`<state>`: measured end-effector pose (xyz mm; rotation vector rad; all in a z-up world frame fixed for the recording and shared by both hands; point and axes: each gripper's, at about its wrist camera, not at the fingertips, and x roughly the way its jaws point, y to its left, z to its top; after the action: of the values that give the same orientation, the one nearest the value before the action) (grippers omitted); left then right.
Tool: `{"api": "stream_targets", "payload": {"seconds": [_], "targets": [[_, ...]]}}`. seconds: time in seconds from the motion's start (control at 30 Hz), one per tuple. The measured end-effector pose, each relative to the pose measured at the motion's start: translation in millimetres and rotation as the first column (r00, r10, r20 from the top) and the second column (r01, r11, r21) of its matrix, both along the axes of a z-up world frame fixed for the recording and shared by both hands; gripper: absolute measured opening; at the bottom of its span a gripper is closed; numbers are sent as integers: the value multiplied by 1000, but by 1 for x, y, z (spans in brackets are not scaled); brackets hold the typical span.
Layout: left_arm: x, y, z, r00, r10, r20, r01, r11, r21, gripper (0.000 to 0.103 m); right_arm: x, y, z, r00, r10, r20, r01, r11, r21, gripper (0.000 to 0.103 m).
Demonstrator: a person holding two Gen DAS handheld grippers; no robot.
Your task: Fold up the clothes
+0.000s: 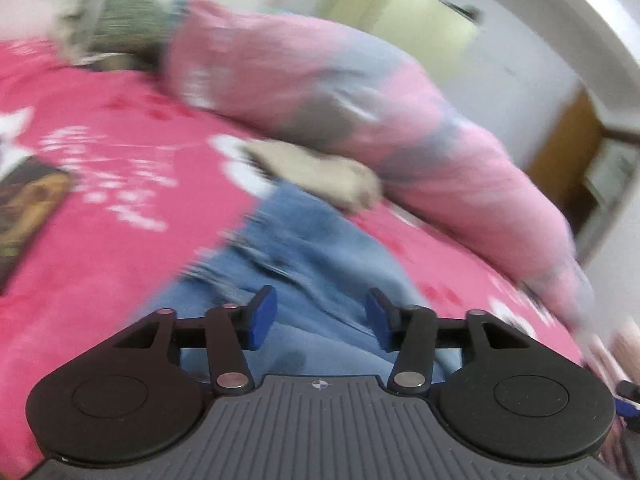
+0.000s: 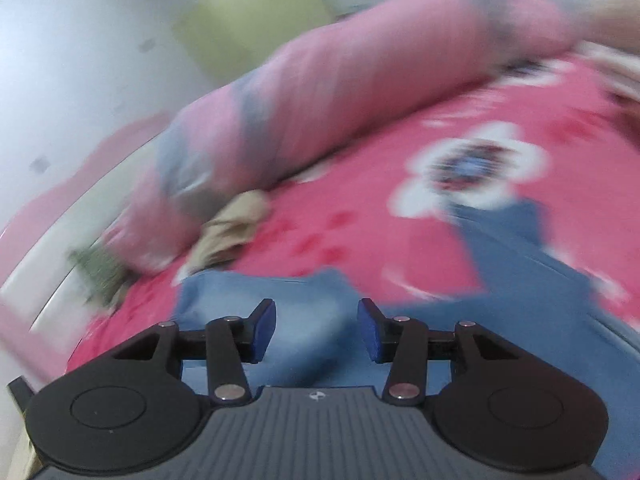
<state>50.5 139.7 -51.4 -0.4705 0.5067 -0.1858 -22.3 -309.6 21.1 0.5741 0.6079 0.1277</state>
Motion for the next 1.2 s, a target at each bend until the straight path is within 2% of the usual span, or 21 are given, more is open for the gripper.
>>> {"api": "stream_targets", "payload": {"seconds": [0.13, 0.23, 0.3, 0.4, 0.5, 0.57, 0.63, 0.7, 0.77, 0.8, 0.83, 0.9, 0.93, 1.0, 1.1, 1.2], "targets": [[2, -48, -1, 983, -186, -14, 186, 981, 49, 54, -40, -52, -17, 988, -150, -42, 152, 986, 68, 49], [4, -73, -9, 969, -242, -47, 245, 966, 81, 54, -51, -80, -28, 974, -219, -66, 225, 970, 96, 53], [4, -83, -15, 962, -264, -68, 270, 958, 95, 54, -47, -96, -33, 968, -239, -70, 245, 964, 99, 62], [4, -93, -23, 956, -278, -95, 288, 950, 124, 54, -23, -115, -37, 966, -241, -89, 246, 968, 48, 66], [-2, -101, -21, 944, -317, -86, 328, 931, 163, 54, 21, -129, -41, 970, -210, -125, 206, 977, -44, 70], [-9, -110, -18, 929, -366, -62, 370, 906, 205, 55, 56, -133, -46, 973, -173, -155, 157, 982, -105, 75], [-13, -122, -16, 910, -410, -58, 411, 878, 246, 65, 94, -132, -50, 969, -146, -198, 112, 979, -173, 79], [-15, -133, -17, 896, -441, -56, 438, 853, 285, 70, 132, -123, -59, 964, -75, -254, 14, 972, -233, 91], [-16, -142, -19, 884, -463, -58, 457, 836, 304, 74, 162, -108, -69, 951, -12, -309, -83, 952, -293, 97], [-15, -146, -21, 881, -469, -59, 462, 830, 311, 78, 176, -99, -75, 942, 17, -336, -132, 937, -323, 96], [-14, -150, -23, 879, -473, -61, 466, 825, 318, 80, 187, -91, -81, 932, 41, -360, -176, 920, -351, 94], [-12, -157, -26, 875, -481, -64, 471, 812, 344, 80, 197, -76, -89, 923, 23, -385, -200, 882, -427, 82], [-12, -160, -28, 872, -485, -64, 474, 805, 357, 80, 198, -70, -91, 923, 9, -386, -202, 863, -463, 69], [-12, -162, -29, 869, -491, -60, 478, 803, 355, 80, 186, -72, -81, 938, 12, -347, -180, 872, -456, 11], [-12, -157, -30, 869, -491, -57, 483, 819, 311, 80, 154, -82, -51, 971, -17, -240, -88, 903, -420, 8], [-12, -147, -28, 872, -486, -49, 484, 844, 233, 80, 97, -92, -4, 997, -28, -71, 3, 940, -340, 7]]}}
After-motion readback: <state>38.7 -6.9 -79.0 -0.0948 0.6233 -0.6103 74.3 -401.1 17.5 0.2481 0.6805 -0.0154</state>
